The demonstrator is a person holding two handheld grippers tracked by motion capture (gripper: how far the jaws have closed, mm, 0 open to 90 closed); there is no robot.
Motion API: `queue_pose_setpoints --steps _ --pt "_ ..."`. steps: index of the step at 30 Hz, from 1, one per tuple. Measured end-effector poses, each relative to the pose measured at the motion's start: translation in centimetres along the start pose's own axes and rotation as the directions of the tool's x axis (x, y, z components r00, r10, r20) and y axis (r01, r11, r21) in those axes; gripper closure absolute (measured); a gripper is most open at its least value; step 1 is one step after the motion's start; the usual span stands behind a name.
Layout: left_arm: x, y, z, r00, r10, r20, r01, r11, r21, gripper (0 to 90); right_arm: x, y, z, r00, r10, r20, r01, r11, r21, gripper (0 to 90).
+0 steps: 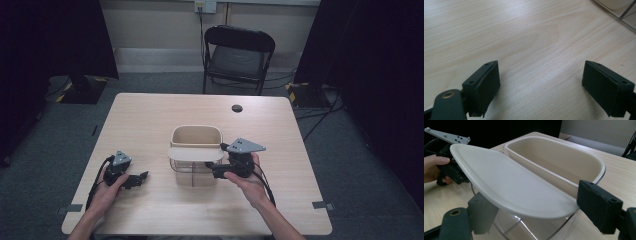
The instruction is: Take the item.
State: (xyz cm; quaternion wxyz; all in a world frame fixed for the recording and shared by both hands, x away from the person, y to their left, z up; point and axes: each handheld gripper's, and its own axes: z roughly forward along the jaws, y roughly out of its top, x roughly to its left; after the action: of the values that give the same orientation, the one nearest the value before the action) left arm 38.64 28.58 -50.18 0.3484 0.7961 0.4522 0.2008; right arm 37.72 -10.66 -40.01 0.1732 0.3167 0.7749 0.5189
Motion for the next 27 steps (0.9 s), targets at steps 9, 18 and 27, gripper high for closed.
queue_pose_setpoints --steps 9,18,27 --pt "0.0 0.0 0.0 1.0 -0.001 0.0 0.001 1.0 0.0 14.2 -0.34 0.09 0.06 0.9998 0.015 -0.011 -0.015 1.0 0.004 22.7" --pt "0.0 0.0 0.0 1.0 -0.001 0.0 0.001 1.0 0.0 14.2 -0.58 0.16 0.0 0.9995 0.025 -0.02 -0.025 1.0 -0.002 26.6" --pt "0.0 0.0 0.0 1.0 0.0 0.0 0.0 1.0 0.0 14.2 -0.64 0.19 0.01 0.9993 0.027 -0.025 -0.027 1.0 -0.005 27.4"
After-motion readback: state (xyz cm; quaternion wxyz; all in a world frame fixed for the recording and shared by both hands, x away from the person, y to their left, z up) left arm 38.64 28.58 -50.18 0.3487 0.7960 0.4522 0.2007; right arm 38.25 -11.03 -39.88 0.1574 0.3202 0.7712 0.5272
